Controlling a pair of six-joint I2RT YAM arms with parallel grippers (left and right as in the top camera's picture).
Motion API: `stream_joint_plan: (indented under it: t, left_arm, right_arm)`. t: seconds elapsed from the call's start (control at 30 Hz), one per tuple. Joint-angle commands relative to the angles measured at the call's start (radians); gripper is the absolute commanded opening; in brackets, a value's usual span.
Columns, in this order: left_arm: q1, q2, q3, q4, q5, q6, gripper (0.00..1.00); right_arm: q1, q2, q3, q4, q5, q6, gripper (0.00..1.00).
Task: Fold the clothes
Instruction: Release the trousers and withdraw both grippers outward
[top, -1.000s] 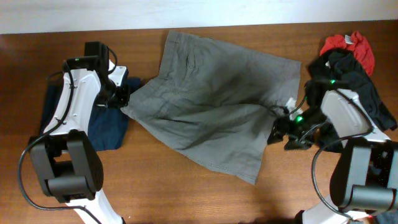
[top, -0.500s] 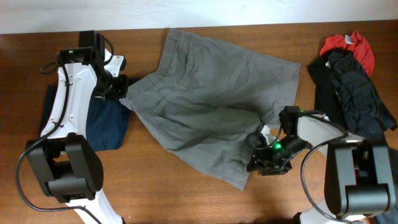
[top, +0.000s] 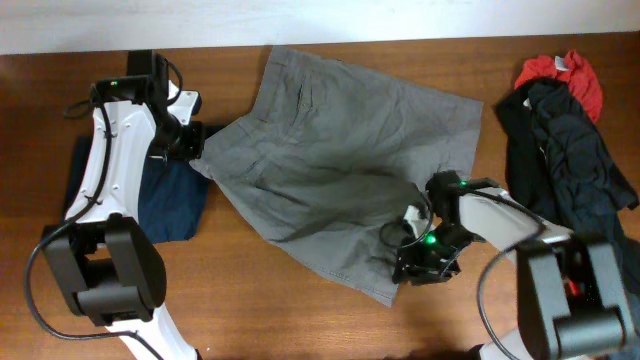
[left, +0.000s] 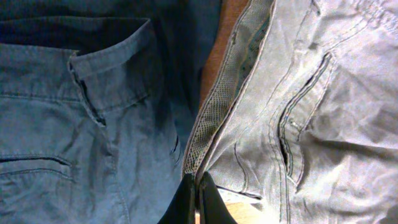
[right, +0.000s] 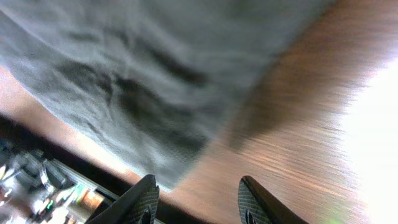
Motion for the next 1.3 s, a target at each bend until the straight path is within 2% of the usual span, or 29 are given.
stream_joint_plan:
  t: [0.0, 0.03, 0.07, 0.17, 0.2, 0.27, 0.37, 0.4, 0.43, 0.5, 0.6, 0.7, 0.83, 1.0, 1.1, 1.13, 1.2, 1.27]
  left_arm:
    - [0.002, -0.015, 0.029, -0.006, -0.032, -0.005, 0.0]
    - [0.002, -0.015, 0.031, -0.006, -0.032, -0.005, 0.01]
    - [0.002, -0.015, 0.033, -0.007, -0.032, -0.005, 0.07]
    - [0.002, -0.015, 0.049, -0.008, -0.031, -0.005, 0.44]
    - [0.002, -0.015, 0.061, -0.011, -0.031, -0.005, 0.51]
    - [0.002, -0.015, 0.097, -0.024, -0.031, -0.005, 0.6]
    - [0.002, -0.017, 0.186, -0.077, -0.03, -0.005, 0.61]
    - [0.001, -0.017, 0.218, -0.098, -0.027, -0.005, 0.6]
    - [0.0, -0.019, 0.254, -0.126, -0.006, -0.005, 0.55]
    - [-0.005, -0.021, 0.309, -0.18, 0.076, -0.005, 0.41]
    - [-0.034, -0.026, 0.333, -0.254, 0.205, -0.005, 0.28]
    - [-0.091, -0.026, 0.328, -0.304, 0.155, -0.006, 0.25]
    - [-0.144, -0.026, 0.279, -0.314, -0.024, -0.146, 0.25]
    - [-0.095, -0.026, 0.168, -0.237, -0.13, -0.257, 0.2]
    - [-0.02, -0.023, 0.125, -0.156, -0.101, -0.256, 0.2]
    - [0.012, -0.021, 0.106, -0.126, -0.083, -0.255, 0.16]
    - [0.066, -0.011, 0.06, -0.074, -0.018, -0.215, 0.01]
    - [0.103, 0.004, -0.003, -0.029, 0.051, -0.164, 0.0]
  right_arm:
    - [-0.075, -0.128, 0.016, 0.015, 0.093, 0.046, 0.47]
    - [-0.102, -0.165, 0.027, 0.023, 0.093, 0.056, 0.48]
    - [-0.137, -0.209, 0.043, 0.031, 0.09, 0.072, 0.48]
    - [-0.217, -0.305, 0.084, 0.066, 0.082, 0.109, 0.52]
    - [-0.239, -0.328, 0.091, 0.084, 0.081, 0.124, 0.51]
    - [-0.269, -0.357, 0.094, 0.118, 0.081, 0.171, 0.51]
    - [-0.276, -0.357, 0.094, 0.15, 0.082, 0.18, 0.51]
    - [-0.276, -0.353, 0.094, 0.158, 0.08, 0.181, 0.47]
    - [-0.275, -0.349, 0.094, 0.166, 0.077, 0.18, 0.46]
    - [-0.275, -0.344, 0.094, 0.182, 0.083, 0.18, 0.36]
    - [-0.283, -0.343, 0.094, 0.221, 0.082, 0.193, 0.29]
    - [-0.295, -0.343, 0.094, 0.259, 0.077, 0.227, 0.17]
    - [-0.294, -0.342, 0.094, 0.271, 0.078, 0.229, 0.16]
    - [-0.294, -0.342, 0.094, 0.252, 0.078, 0.229, 0.17]
    - [-0.294, -0.342, 0.094, 0.238, 0.078, 0.225, 0.17]
    - [-0.294, -0.342, 0.094, 0.238, 0.078, 0.225, 0.17]
    - [-0.294, -0.342, 0.094, 0.238, 0.078, 0.225, 0.17]
    - [-0.294, -0.342, 0.094, 0.238, 0.078, 0.225, 0.17]
